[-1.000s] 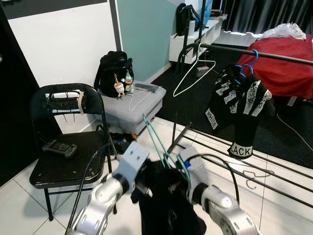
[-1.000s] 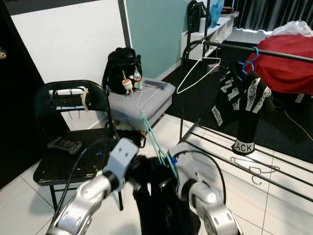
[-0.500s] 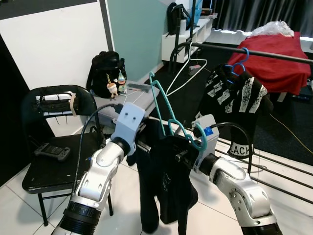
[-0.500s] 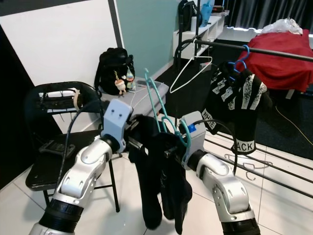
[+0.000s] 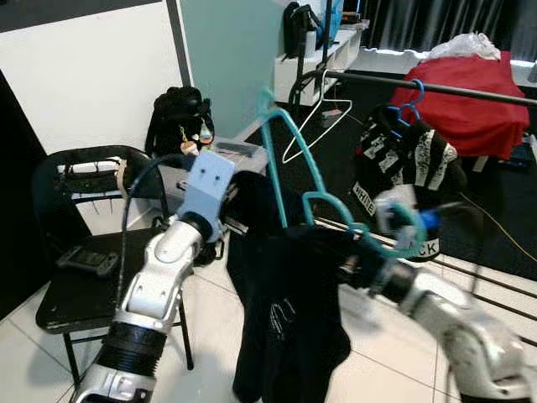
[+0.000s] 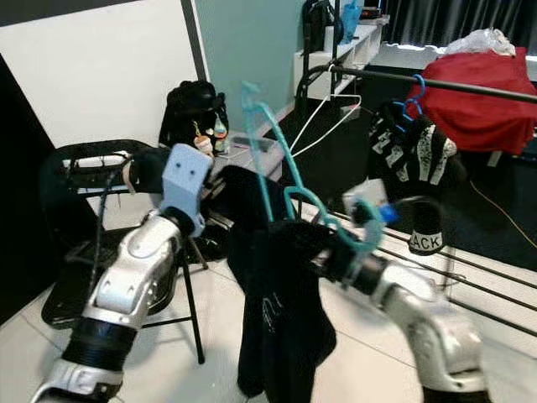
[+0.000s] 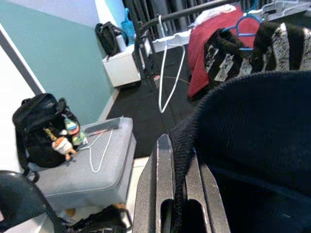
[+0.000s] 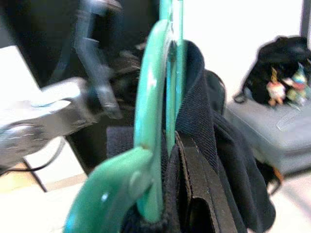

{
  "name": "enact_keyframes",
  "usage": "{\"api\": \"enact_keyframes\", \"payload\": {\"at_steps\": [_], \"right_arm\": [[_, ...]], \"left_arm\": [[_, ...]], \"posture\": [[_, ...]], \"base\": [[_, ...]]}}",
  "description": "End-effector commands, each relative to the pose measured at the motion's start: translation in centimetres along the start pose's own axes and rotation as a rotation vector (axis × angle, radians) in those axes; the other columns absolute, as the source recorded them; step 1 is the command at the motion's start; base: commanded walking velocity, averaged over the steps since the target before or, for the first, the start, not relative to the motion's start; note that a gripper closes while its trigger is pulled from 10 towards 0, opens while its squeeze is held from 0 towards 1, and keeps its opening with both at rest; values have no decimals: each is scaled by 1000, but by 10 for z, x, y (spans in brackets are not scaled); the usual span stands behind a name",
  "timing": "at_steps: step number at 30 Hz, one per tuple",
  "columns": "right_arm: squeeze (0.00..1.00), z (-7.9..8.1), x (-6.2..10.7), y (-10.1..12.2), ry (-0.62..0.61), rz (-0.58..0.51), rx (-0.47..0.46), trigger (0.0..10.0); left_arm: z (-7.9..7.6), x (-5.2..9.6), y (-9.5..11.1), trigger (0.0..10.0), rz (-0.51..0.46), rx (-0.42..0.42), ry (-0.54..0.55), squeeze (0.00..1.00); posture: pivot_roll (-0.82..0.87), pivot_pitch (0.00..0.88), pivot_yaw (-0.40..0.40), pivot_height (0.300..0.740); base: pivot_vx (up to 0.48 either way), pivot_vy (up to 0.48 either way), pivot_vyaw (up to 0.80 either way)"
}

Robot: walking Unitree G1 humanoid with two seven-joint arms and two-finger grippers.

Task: Hang hanger

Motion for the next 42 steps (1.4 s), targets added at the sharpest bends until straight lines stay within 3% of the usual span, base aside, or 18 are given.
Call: {"api": "enact_keyframes", "payload": {"at_steps": [1,5,7,9,10,12,14,17,23,31,33,36,37,42], "right_arm": [[0,10,6,1,59,15,0,10000],[0,14,17,-6,83,98,18,10000],[0,4,31,-25,12,265,71,10000],[0,4,31,-25,12,265,71,10000],[0,-6,37,-37,-50,360,98,10000],[0,-14,41,-45,-108,425,122,10000],[0,-14,41,-45,-108,425,122,10000],[0,-22,45,-57,-179,519,142,10000],[0,-23,48,-71,-221,637,172,10000],[0,-25,53,-74,-238,686,184,10000],[0,-33,77,-86,-313,870,221,10000],[0,-33,77,-86,-313,870,221,10000],[0,-34,87,-89,-338,934,221,10000],[0,-31,93,-86,-349,950,208,10000]], "left_arm": [[7,-1,0,10000,0,-2,17,0],[7,-4,1,10000,-3,3,12,0],[7,-7,2,10000,-6,4,6,0],[7,-7,2,10000,-6,4,6,0],[7,-8,2,10000,-8,5,4,0],[6,-8,3,10000,-10,5,-1,0],[6,-8,3,10000,-10,5,-1,0],[1,-9,4,10000,-16,12,-15,0],[-8,-10,5,10000,-23,22,-41,0],[-10,-9,6,10000,-25,24,-47,0],[-14,-9,6,10000,-29,13,-57,0],[-14,-9,6,10000,-29,13,-57,0],[-15,-9,6,10000,-30,-1,-61,0],[-12,-7,0,10000,-13,-26,-59,0]], "posture": [[-181,0,46,740],[-187,0,51,740],[-191,0,54,740],[-191,0,54,740],[-194,0,57,740],[-195,0,57,740],[-195,0,57,740],[-198,0,60,740],[-200,0,60,740],[-200,0,58,740],[-193,0,53,740],[-193,0,53,740],[-193,0,52,740],[-193,0,55,740]], "base": [[0,0,0],[0,0,0],[0,0,0],[0,0,0],[0,0,0],[0,0,0],[0,0,0],[0,0,0],[0,0,0],[0,0,0],[0,0,0],[0,0,0],[0,0,0],[0,0,0]]}}
Point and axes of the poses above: a point about 5 cm out from each wrist's last joint towards the gripper, its own x axis pointing back from the gripper into the wrist, its own y axis along the axis of the wrist's last joint, z = x × y, the point moved 5 cm from there along -x, pointing out of the wrist towards the gripper, and after that the axes turned 11 degrees about -x, right-handed, at the moved point
